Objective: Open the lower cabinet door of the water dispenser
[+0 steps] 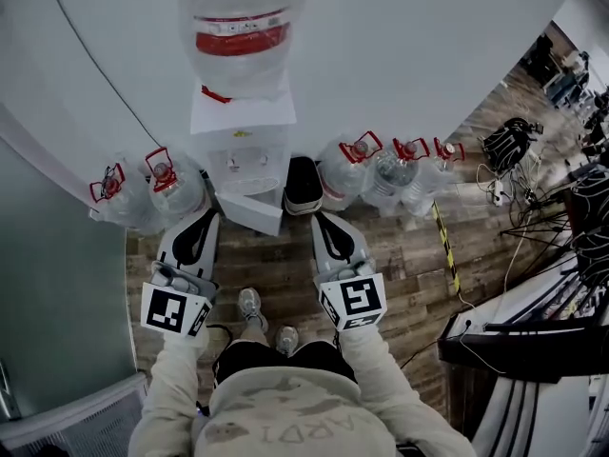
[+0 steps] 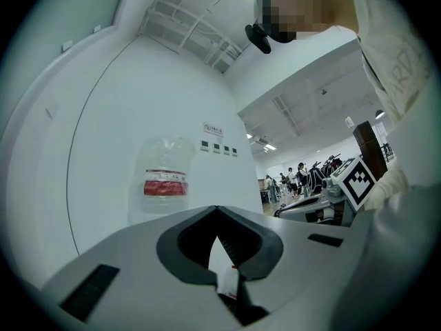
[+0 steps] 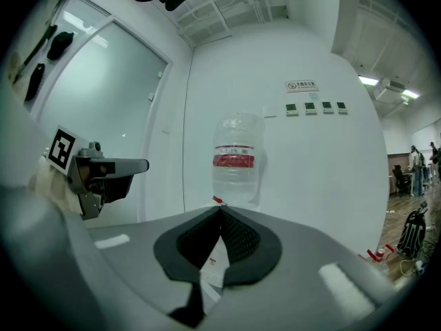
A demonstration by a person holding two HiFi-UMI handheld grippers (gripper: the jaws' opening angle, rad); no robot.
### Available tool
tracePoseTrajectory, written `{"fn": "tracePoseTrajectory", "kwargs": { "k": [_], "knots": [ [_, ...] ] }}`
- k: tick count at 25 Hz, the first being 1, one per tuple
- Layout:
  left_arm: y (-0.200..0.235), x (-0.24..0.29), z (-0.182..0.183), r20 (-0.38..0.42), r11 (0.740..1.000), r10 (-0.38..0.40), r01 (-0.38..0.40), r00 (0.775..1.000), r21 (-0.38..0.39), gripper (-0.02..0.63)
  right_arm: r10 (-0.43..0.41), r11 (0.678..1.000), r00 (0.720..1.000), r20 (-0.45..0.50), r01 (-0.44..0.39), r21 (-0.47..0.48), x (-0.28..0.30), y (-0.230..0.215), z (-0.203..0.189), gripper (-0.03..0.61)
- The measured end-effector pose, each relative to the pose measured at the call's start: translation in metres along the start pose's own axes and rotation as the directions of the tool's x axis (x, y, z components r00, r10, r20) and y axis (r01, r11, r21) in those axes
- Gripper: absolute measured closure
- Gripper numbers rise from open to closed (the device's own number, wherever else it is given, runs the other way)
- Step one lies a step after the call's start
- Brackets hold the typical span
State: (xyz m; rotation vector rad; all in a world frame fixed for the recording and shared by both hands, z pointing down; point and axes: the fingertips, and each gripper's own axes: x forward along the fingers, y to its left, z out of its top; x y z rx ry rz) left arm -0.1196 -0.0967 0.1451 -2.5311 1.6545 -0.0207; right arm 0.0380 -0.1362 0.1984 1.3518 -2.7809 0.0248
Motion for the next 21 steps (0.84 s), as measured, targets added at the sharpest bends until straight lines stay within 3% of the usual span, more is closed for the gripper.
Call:
{"fn": "tracePoseTrajectory", "kwargs": {
  "k": [21],
  "knots": [
    [-0.023,-0.026,0.028,0.033,0.999,0.040,-0.040,0.999,0.011,0.612,0.021,0.999,0.998,0.057,-0.020,-0.027,-0.029,0.009,0.033,0.569]
  ]
}}
